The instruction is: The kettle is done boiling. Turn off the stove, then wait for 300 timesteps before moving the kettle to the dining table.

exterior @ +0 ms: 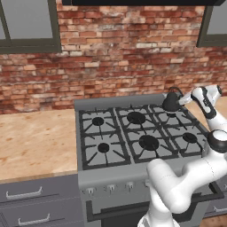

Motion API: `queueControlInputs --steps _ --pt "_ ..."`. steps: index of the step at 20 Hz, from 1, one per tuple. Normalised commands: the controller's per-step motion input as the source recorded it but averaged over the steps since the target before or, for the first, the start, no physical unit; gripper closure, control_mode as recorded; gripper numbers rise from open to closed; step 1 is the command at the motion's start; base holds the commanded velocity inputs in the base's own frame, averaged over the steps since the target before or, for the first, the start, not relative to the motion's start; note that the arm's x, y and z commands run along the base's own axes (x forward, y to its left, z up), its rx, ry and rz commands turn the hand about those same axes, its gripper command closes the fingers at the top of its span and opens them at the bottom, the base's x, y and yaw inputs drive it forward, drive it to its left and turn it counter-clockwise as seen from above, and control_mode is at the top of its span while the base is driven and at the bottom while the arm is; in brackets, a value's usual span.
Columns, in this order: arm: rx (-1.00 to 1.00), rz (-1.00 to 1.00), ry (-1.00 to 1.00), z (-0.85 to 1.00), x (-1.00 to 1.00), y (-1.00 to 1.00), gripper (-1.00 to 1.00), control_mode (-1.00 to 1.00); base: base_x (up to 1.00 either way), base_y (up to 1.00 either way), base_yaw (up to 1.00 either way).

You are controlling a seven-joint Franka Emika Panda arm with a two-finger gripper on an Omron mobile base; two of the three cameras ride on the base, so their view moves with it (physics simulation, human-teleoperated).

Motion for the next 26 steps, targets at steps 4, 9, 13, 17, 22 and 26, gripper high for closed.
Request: queueControlInputs --steps 4,9,13,17,22,26 --pt "-0.01 0.00 0.00 -0.09 0.00 0.12 1.00 -1.00 0.00 0.00 0.00" --pt "-0.01 0.00 0.01 -0.08 0.00 0.00 1.00 -1.00 0.00 0.00 0.00" --pt "0.00 0.00 0.00 -0.03 0.00 0.00 1.00 -1.00 0.00 0.00 0.00" --pt "0.00 0.00 0.00 0.00 -0.12 0.07 1.00 -1.00 0.00 0.00 0.00" --pt "-0.02 0.00 -0.03 0.01 -0.37 0.25 1.00 -1.00 0.00 0.00 0.00" --pt "-0.03 0.00 -0.04 0.05 -0.44 0.40 1.00 -1.00 0.00 0.00 0.00"
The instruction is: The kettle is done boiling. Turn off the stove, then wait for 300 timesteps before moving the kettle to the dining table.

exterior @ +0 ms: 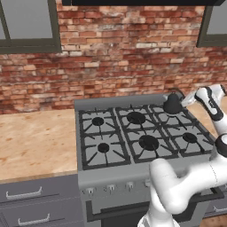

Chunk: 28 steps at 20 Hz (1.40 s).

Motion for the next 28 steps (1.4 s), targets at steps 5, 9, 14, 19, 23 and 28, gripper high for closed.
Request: queueControlInputs --steps 5,9,14,19,23,28 --pt "-0.01 -0.01 -0.04 0.18 -0.37 0.48 1.00 -1.00 0.00 0.00 0.00" --pt "0.00 -0.02 -0.03 0.20 -0.37 0.46 1.00 -1.00 0.00 0.00 0.00" --pt "0.00 -0.03 -0.02 0.18 -0.37 0.44 1.00 -1.00 0.00 0.00 0.00" --pt "0.00 -0.03 0.00 0.24 -0.41 0.32 1.00 -1.00 0.00 0.00 0.00" --pt "0.00 -0.05 0.00 0.36 -0.39 0.29 1.00 -1.00 0.00 0.00 0.00" --pt "0.00 -0.06 0.00 0.35 -0.36 0.27 1.00 -1.00 0.00 0.00 0.00"
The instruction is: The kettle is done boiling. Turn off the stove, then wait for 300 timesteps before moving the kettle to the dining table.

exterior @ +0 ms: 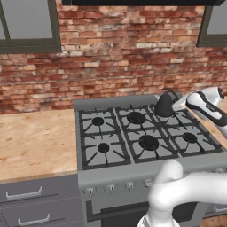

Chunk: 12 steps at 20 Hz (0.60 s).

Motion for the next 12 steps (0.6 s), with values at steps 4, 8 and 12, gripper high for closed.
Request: queueControlInputs --steps 4,8,12 --pt "0.00 -0.05 0.00 0.28 -0.37 0.22 1.00 -1.00 0.00 0.00 0.00" --pt "0.00 -0.04 0.00 0.23 -0.36 0.21 1.00 -1.00 0.00 0.00 0.00" --pt "0.00 -0.04 0.00 0.19 -0.35 0.16 1.00 -1.00 0.00 0.00 0.00"
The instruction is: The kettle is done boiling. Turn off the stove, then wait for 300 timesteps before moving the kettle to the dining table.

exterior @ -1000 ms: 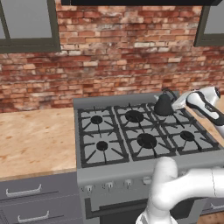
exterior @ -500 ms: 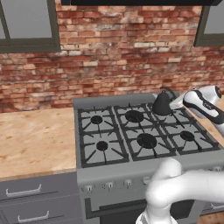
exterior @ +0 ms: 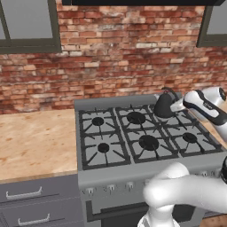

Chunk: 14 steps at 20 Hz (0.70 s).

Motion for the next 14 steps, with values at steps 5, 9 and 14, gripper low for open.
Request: queueControlInputs --steps 5,9,14 --pt "0.00 -0.02 0.00 0.15 -0.38 0.12 1.00 -1.00 0.00 0.00 0.00" --pt "0.00 -0.01 0.00 0.16 -0.39 0.06 1.00 -1.00 0.00 0.00 0.00" --pt "0.00 0.00 0.00 0.19 -0.37 0.00 1.00 -1.00 0.00 0.00 0.00"
